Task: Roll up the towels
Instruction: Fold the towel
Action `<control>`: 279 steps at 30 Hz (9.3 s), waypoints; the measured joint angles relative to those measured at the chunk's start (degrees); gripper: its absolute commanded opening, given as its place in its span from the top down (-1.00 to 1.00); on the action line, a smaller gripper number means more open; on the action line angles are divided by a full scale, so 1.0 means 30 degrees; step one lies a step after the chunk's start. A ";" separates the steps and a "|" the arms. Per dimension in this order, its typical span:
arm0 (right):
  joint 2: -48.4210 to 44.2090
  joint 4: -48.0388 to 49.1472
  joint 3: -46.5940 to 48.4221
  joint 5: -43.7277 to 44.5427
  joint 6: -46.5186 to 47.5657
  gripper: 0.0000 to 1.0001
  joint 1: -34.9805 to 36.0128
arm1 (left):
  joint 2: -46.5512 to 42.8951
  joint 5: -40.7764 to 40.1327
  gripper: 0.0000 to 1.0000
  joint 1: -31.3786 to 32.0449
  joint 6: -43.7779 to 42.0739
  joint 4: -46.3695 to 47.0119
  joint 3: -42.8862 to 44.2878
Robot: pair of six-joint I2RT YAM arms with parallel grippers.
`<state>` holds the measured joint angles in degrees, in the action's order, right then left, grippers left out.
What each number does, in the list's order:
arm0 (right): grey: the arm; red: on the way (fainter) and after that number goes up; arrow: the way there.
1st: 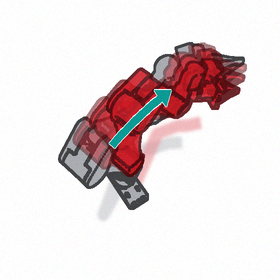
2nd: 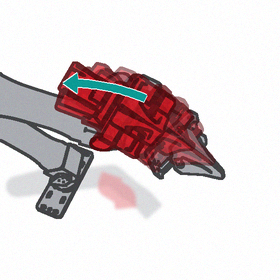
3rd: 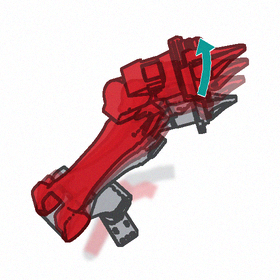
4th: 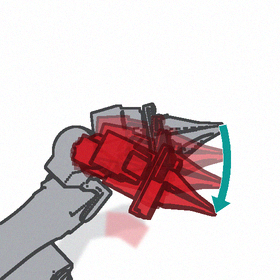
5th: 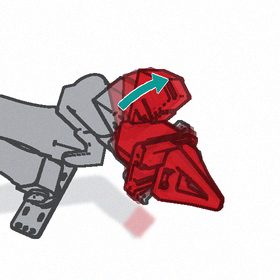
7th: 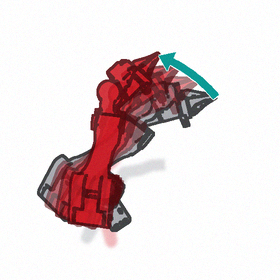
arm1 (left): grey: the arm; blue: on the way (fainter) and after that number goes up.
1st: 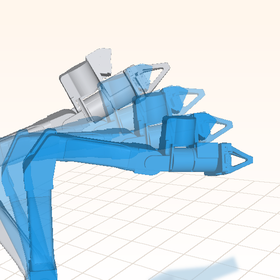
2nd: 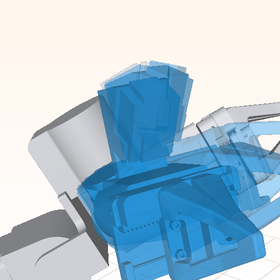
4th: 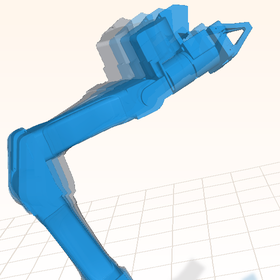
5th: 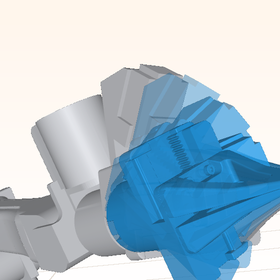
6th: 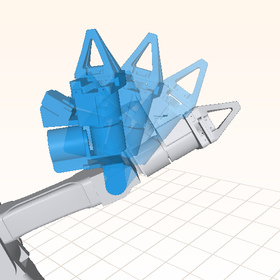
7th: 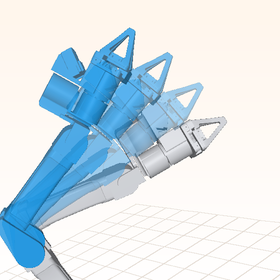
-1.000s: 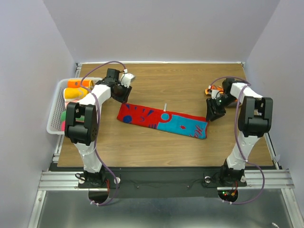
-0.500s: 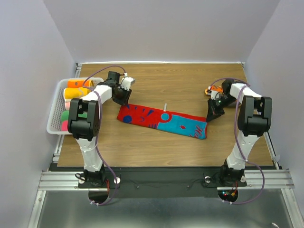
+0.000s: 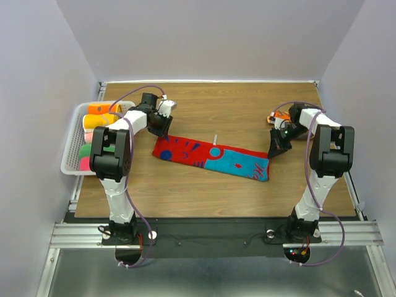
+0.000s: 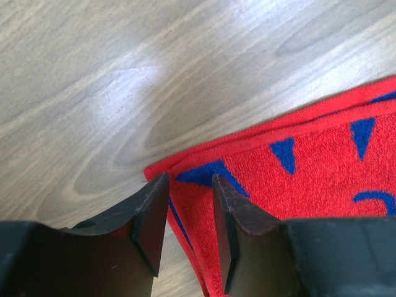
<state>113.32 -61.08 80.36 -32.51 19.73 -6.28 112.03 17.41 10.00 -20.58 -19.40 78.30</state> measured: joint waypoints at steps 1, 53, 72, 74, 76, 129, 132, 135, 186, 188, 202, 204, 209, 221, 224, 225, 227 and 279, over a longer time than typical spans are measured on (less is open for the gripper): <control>0.0000 0.0015 -0.0029 -0.0036 0.0000 0.99 0.0000 | 0.0124 -0.0044 0.10 0.0000 0.0000 0.0007 0.0138; -0.0794 -0.0022 -0.0226 -0.0255 0.0721 0.99 0.0000 | -0.1260 -0.0750 0.14 -0.0284 -0.0153 -0.0109 -0.0364; -0.0794 -0.0029 -0.0226 -0.0306 0.0721 0.99 0.0000 | 0.0117 -0.0138 0.76 -0.0284 0.0036 -0.0197 -0.0313; -0.0794 -0.0022 -0.0226 -0.0306 0.0714 0.99 0.0000 | 0.0117 -0.0080 1.00 -0.0284 0.0036 -0.0197 -0.0313; -0.0794 -0.0029 -0.0226 -0.0306 0.0714 0.99 0.0000 | 0.0117 -0.0073 1.00 -0.0284 0.0044 -0.0197 -0.0313; 0.2288 0.2076 0.1632 0.0699 -0.0452 0.99 -0.0015 | -0.1814 -0.2157 1.00 -0.0342 -0.0095 0.1668 -0.2776; 0.2062 0.2433 0.1188 0.0685 -0.0517 0.99 -0.0058 | -0.1333 -0.2135 1.00 -0.0372 -0.0095 0.1428 -0.2106; 0.1275 0.3060 0.0182 0.0736 -0.0430 0.99 -0.0051 | 0.0109 -0.2113 0.81 -0.0372 -0.0095 0.1173 -0.0051; 0.0823 0.0335 -0.4182 -0.2601 0.0831 0.91 0.8837 | 0.7584 -0.1224 0.10 0.2849 0.4408 -0.0270 1.1038; 0.0787 0.0444 -0.4189 -0.2987 0.0597 0.88 0.9551 | 0.7817 -0.1129 0.10 0.2703 0.4306 -0.0488 1.1744; -0.4065 0.3606 -0.3096 -0.2106 -0.2965 0.34 0.8969 | -0.1683 0.2317 0.04 0.4146 0.5180 0.0743 0.2186; -0.3730 0.3679 -0.3096 -0.2025 -0.3286 0.34 0.9020 | -0.1443 0.2739 0.04 0.4634 0.5268 0.1166 0.1931; -0.2477 0.4065 -0.3096 -0.1435 -0.4277 0.31 0.9646 | 0.0044 0.2987 0.04 0.5042 0.5391 0.1282 0.1596; -0.2237 0.4532 -0.4014 -0.1137 -0.5056 0.12 1.0360 | 0.1610 0.2514 0.05 0.5005 0.5617 0.1443 0.1545; -0.2645 0.4517 -0.4918 -0.1086 -0.5042 0.25 1.0360 | 0.1770 0.2433 0.05 0.5005 0.5683 0.1515 0.1545; -0.2798 0.4510 -0.5187 -0.1093 -0.5085 0.26 1.0360 | 0.1814 0.2412 0.05 0.5005 0.5683 0.1530 0.1545; -0.3002 0.4473 -0.5464 -0.1100 -0.5071 0.27 1.0375 | 0.1858 0.2390 0.05 0.5005 0.5697 0.1545 0.1552; -0.5340 0.4335 -0.5741 0.0233 -0.4947 0.99 1.1242 | 0.2397 0.2149 0.05 0.5005 0.5909 0.1872 0.2076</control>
<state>97.30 -48.07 63.13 -31.81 4.89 27.44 119.22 23.86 25.02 -2.85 -13.78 84.53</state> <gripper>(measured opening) 0.022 0.479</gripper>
